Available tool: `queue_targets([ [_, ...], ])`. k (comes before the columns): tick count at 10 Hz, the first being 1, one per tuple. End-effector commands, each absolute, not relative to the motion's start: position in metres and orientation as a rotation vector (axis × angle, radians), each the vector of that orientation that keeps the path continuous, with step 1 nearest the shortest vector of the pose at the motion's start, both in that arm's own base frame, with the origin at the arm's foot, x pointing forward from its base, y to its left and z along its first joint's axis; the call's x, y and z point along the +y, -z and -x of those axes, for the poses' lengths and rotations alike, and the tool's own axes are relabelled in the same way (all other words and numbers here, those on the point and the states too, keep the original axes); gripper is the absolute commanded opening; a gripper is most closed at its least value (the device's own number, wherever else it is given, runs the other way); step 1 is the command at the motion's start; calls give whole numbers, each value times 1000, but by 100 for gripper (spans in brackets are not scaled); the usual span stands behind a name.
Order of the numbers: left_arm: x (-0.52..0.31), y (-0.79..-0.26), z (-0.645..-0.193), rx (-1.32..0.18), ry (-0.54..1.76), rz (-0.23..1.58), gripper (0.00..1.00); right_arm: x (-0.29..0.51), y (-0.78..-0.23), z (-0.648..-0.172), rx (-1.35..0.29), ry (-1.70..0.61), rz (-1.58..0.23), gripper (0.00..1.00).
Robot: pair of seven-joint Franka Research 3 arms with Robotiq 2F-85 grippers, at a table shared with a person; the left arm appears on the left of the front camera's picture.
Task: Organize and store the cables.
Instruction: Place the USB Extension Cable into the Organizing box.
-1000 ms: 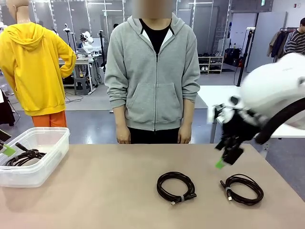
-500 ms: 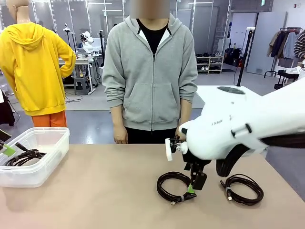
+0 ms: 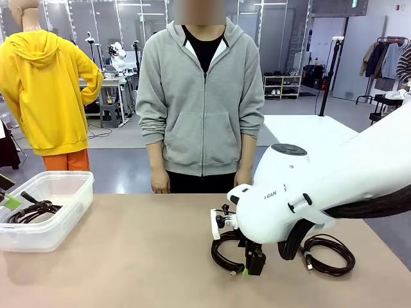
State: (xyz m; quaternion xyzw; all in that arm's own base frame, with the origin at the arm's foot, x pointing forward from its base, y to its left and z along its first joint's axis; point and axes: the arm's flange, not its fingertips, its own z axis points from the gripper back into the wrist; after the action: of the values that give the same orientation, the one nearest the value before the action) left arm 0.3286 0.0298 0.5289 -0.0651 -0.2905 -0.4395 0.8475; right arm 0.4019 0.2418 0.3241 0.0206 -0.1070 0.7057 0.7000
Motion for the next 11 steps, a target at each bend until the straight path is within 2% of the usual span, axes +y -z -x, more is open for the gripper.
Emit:
queue_targets([
  [1, 28, -529, -331, -619, 902, 127, 90, 247, -315, -409, -222, -1570, -27, 100],
  [11, 28, -529, -331, -619, 902, 127, 90, 240, -309, -438, -73, -1623, -62, 100],
])
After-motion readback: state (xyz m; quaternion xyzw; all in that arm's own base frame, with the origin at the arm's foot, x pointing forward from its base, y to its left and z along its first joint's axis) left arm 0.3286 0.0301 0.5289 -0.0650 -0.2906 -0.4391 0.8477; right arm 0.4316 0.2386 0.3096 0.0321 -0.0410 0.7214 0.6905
